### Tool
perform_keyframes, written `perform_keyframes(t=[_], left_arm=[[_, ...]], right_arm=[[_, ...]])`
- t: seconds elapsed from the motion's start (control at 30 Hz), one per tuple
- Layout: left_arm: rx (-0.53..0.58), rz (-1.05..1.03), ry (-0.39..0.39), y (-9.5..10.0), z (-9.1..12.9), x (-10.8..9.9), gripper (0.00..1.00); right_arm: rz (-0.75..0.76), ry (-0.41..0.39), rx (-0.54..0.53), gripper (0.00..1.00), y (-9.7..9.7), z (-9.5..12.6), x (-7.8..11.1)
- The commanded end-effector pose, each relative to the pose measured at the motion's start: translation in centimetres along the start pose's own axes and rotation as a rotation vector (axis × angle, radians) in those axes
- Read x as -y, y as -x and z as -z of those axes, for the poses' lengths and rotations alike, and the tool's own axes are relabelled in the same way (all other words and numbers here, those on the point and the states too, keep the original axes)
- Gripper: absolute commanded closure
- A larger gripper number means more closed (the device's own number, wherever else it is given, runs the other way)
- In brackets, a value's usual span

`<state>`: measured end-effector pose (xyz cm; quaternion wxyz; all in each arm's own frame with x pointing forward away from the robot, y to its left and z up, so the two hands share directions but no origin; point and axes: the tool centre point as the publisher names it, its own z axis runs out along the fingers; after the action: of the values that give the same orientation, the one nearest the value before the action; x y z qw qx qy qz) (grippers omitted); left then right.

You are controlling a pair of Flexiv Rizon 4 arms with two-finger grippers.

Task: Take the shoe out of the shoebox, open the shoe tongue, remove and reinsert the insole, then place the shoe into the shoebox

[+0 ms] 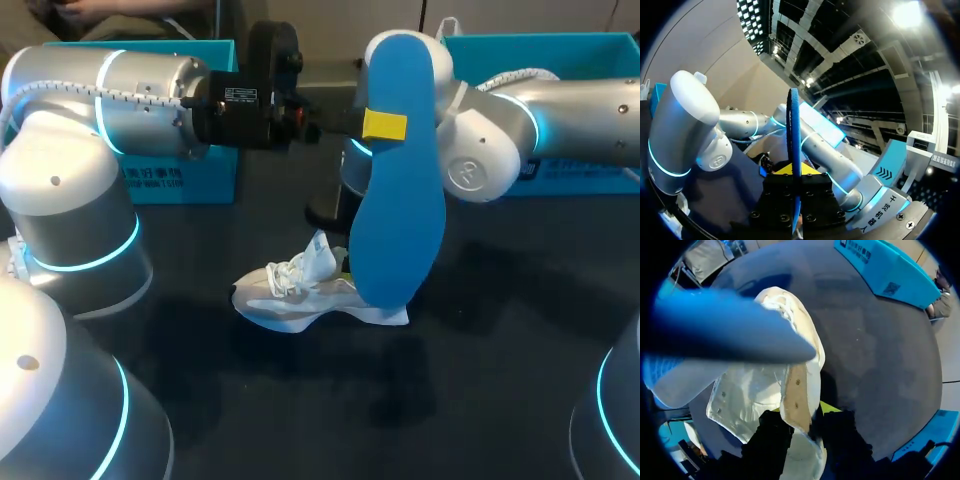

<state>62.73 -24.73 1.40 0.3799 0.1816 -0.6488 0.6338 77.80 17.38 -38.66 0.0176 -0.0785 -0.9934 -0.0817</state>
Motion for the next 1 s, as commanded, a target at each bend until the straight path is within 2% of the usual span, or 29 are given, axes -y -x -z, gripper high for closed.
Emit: perform_keyframes(t=[0.03,0.1,0.17,0.2,0.4,0.6,0.77,0.9,1.0], left_arm=[[0.001,-0.001,-0.001,0.0,-0.1,-0.1,1.0],[0.001,-0.001,-0.001,0.0,-0.1,-0.1,1.0],[0.001,-0.001,-0.001,0.0,-0.1,-0.1,1.0],[0.001,-0.001,-0.001,0.0,-0.1,-0.1,1.0],[0.001,-0.001,-0.001,0.0,-0.1,-0.1,1.0],[0.001,-0.001,-0.001,0.0,-0.1,-0.1,1.0],[0.001,-0.001,-0.001,0.0,-0.1,-0.1,1.0],[0.001,-0.001,-0.001,0.0,-0.1,-0.1,1.0],[0.001,-0.001,-0.001,0.0,-0.1,-0.1,1.0]], right_arm=[[0.0,0.005,0.005,0.74,-0.4,-0.3,0.3],[-0.001,0.006,0.003,0.77,-0.3,-0.4,0.3],[-0.002,0.007,0.003,0.86,-0.3,-0.5,0.3],[-0.003,0.006,0.002,1.0,-0.2,-0.5,0.3],[-0.002,-0.018,-0.026,1.0,0.1,0.2,0.4],[-0.065,-0.005,-0.083,1.0,0.1,1.6,1.0],[-0.196,0.046,-0.106,1.0,-0.4,2.9,1.8],[-0.352,0.123,-0.118,1.0,-1.3,3.9,2.4],[-0.446,0.136,-0.162,1.0,-1.8,4.4,2.3]])
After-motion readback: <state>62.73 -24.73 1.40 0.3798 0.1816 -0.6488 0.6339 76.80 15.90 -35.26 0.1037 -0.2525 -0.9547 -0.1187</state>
